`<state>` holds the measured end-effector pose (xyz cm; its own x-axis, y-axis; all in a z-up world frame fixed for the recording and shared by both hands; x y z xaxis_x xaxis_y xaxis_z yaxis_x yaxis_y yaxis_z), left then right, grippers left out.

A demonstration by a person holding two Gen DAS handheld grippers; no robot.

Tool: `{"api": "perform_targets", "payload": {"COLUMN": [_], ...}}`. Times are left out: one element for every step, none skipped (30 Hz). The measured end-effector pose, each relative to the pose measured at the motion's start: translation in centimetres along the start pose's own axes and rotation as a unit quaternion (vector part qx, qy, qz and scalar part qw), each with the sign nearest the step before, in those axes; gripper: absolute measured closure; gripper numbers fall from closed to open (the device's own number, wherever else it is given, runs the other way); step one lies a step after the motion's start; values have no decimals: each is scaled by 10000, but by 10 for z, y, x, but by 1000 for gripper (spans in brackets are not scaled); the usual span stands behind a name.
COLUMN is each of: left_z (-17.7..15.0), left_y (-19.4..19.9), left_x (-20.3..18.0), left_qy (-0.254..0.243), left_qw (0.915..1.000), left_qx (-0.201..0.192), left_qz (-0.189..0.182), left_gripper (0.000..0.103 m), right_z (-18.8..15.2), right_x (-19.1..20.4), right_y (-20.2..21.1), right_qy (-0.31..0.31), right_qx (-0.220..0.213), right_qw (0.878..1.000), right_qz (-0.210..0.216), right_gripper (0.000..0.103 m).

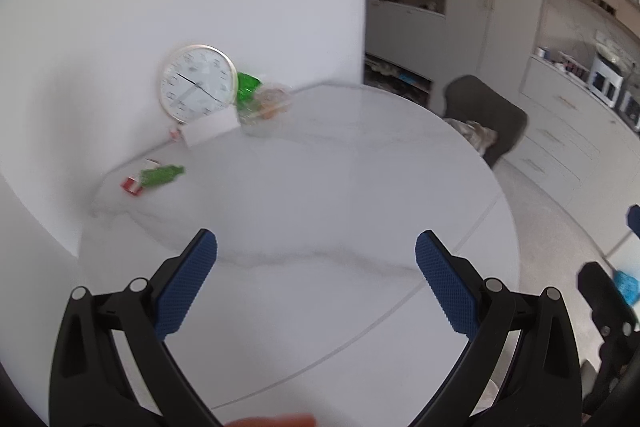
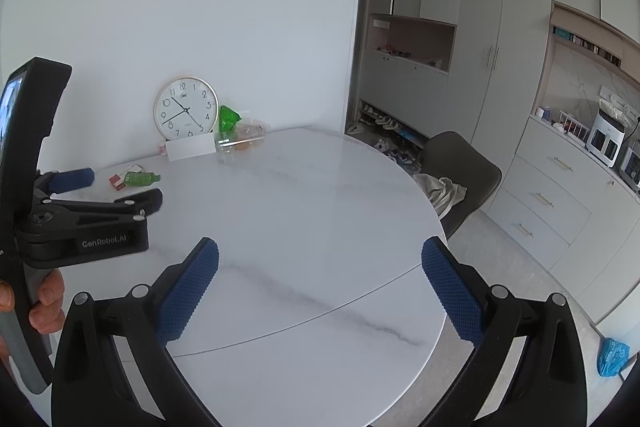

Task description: Collect trash

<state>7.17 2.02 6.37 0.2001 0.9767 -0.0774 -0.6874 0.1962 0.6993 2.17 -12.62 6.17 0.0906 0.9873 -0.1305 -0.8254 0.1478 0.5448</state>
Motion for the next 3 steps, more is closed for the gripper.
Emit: {"api": "perform_targets", "payload": {"left_z": [0,0,-1], "left_y": [-1,-1,-1], "left_x": [0,-1,-1], "left_qy": [-4,-10,-17], "left_qw": [10000,10000,10000], "left_qx": [8,5,5], "left_qz": [-29,-15,8], "left_gripper": [8,8,8], "right_z": [0,-1,-1], "right_x": [1,1,2], "right_y": [0,-1,-1], "right_qy": [3,4,9], "right_qx": [6,16,21], "right_qw": [10000,10000,10000], "right_qz": [1,4,14], "right_gripper": [2,2,2]}}
Point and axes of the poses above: each gripper's, at about its wrist camera, not at the fingertips, and y roughly against the way its jaws point, x to its left, z to its top, the point moved 6 cm from there along -y, roughly the way its jaws point, and after that the axes turned 8 degrees about -z, right-handed, at the moved point
